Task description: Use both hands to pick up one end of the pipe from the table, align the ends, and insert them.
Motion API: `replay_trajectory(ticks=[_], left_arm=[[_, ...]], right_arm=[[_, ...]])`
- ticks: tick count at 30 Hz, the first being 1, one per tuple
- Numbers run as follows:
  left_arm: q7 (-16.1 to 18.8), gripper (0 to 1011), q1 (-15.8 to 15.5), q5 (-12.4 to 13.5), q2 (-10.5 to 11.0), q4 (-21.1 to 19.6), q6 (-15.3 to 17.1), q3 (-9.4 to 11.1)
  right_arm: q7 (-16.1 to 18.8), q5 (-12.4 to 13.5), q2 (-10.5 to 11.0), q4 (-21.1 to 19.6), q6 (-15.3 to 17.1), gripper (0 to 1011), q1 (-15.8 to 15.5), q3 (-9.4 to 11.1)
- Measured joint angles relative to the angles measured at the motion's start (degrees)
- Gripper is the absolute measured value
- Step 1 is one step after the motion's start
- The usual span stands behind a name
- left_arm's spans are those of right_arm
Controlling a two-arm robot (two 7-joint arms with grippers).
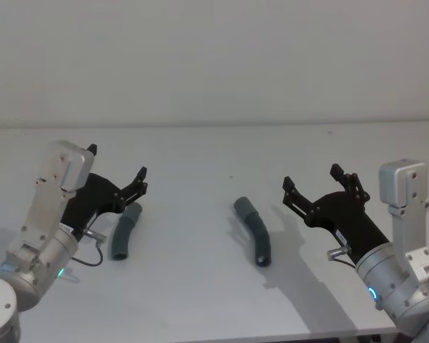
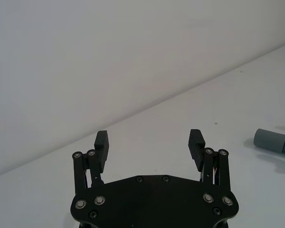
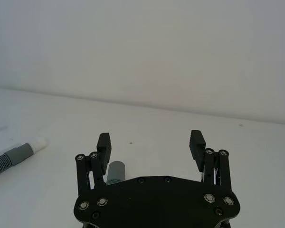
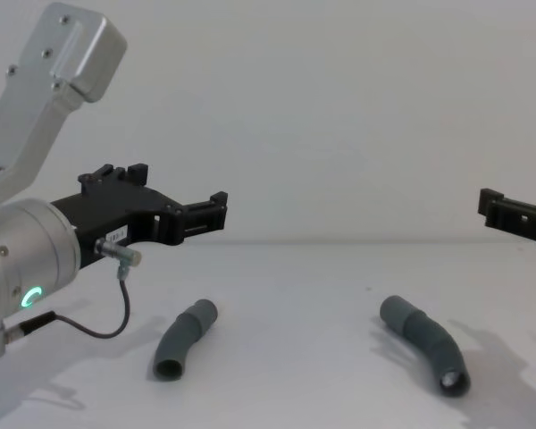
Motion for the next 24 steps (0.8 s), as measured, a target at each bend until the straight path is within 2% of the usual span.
replay_trajectory(ticks=[24], left_arm=[[0.0, 1002, 0.0, 0.0, 0.0, 0.0, 0.0, 0.0]], right_arm=[[0.0, 0.0, 0.0, 0.0, 0.0, 1004, 0.0, 0.0]])
